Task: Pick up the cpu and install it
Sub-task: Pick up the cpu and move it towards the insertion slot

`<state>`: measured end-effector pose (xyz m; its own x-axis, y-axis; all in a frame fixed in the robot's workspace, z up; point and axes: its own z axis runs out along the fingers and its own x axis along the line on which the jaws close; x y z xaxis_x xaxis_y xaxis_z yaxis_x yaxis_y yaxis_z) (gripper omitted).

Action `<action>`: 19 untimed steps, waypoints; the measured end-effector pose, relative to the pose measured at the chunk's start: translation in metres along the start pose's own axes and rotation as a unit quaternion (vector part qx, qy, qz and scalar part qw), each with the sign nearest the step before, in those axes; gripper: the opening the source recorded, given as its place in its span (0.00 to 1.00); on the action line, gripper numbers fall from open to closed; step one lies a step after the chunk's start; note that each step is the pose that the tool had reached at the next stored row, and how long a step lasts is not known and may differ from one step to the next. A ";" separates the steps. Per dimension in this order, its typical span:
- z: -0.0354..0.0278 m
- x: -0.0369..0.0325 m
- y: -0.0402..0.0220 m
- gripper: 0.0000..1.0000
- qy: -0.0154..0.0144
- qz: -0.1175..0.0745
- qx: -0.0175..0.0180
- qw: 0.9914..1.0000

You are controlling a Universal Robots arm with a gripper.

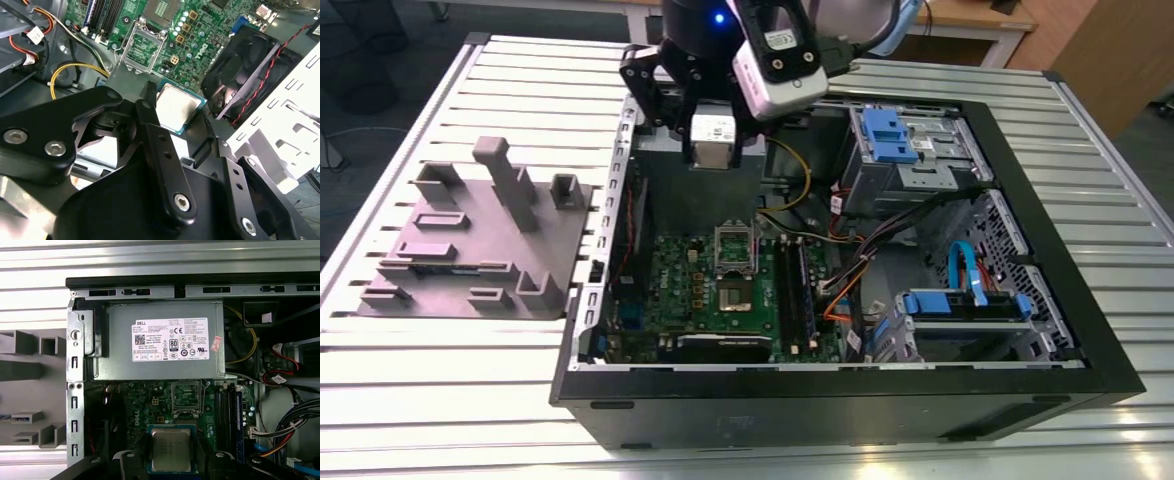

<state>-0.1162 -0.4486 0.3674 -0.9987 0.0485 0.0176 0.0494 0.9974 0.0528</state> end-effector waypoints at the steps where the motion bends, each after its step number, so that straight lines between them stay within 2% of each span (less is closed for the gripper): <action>1: 0.0000 -0.0005 0.0000 0.47 0.000 0.000 0.000 1.000; 11: -0.0001 -0.0075 0.0003 0.47 0.000 0.000 0.000 1.000; 19: -0.0002 -0.0082 0.0004 0.47 0.000 0.000 0.000 1.000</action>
<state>-0.1080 -0.4486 0.3674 -0.9987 0.0486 0.0176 0.0494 0.9974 0.0527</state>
